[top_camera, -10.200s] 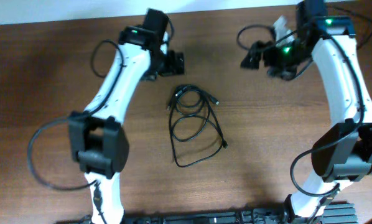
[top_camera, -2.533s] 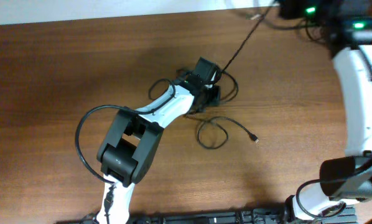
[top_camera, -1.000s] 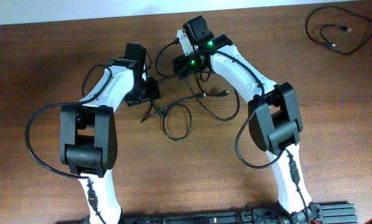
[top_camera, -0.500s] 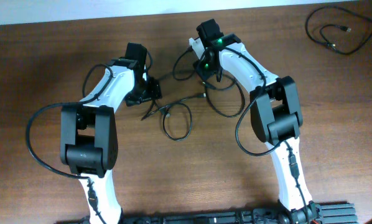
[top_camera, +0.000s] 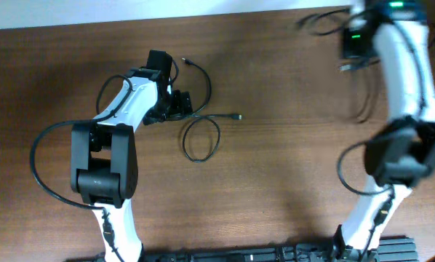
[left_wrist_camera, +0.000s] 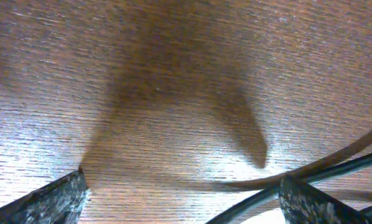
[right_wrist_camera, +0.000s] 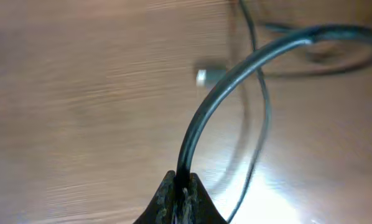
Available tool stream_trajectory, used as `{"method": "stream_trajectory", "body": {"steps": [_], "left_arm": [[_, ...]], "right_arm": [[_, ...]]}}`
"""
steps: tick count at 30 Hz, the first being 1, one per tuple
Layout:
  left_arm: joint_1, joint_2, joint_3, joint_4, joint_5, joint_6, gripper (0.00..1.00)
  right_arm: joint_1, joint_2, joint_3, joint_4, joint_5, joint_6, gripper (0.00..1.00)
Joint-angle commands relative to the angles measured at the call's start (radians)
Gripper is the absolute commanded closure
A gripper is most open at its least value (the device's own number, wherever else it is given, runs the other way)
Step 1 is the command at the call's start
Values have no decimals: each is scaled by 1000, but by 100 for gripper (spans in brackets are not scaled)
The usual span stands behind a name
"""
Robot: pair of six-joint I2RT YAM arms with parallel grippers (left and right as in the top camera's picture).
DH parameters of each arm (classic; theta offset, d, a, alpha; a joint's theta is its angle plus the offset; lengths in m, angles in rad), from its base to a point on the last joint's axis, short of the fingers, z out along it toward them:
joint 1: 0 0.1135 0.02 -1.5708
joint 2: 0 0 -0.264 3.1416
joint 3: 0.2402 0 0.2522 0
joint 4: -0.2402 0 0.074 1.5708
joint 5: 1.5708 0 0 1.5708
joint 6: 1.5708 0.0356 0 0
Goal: Untangle cables
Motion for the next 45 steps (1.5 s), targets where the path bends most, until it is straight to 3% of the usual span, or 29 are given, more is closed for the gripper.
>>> {"method": "stream_trajectory", "body": {"steps": [1,3,6,9,12,14,19,24,28,30,31,32,34,35,39,43,45], "left_arm": [[8,62,-48,-8,3,-3,1],[8,62,-48,-8,4,-3,1],[8,62,-48,-3,4,-3,1],[8,62,-48,3,3,-3,1],[8,62,-48,4,4,-3,1],[8,62,-48,4,4,-3,1],[8,62,-48,3,4,-3,1],[8,62,-48,2,4,-3,1],[8,62,-48,3,4,-3,1],[8,62,-48,3,4,-3,1],[8,62,-48,3,4,-3,1],[8,62,-48,3,4,-3,1],[8,62,-48,3,4,-3,1],[8,62,-48,3,4,-3,1],[8,62,-48,3,4,-3,1],[14,62,-32,-3,187,-2,1],[23,61,14,-40,258,1,1]], "right_arm": [[-146,-67,13,-45,76,78,96],[-238,-83,13,-111,53,119,96],[-274,-132,13,-169,-77,-74,96],[-268,-232,13,-159,-182,-127,96],[-270,-375,13,-161,-48,-77,96],[-313,-461,13,-111,251,43,96],[-456,-446,-10,-88,333,138,96],[-535,-341,-143,8,71,147,96],[-492,-179,-209,72,26,131,96],[-478,-47,-211,100,26,132,91],[-472,-3,-211,101,26,132,81],[-464,49,-212,98,25,132,54],[-453,93,-212,94,26,132,26],[-449,93,-211,94,26,133,20],[-423,4,-169,40,-59,132,18],[-306,-35,-184,-21,-711,50,17],[-190,-34,-199,-35,-782,-14,18]]}}
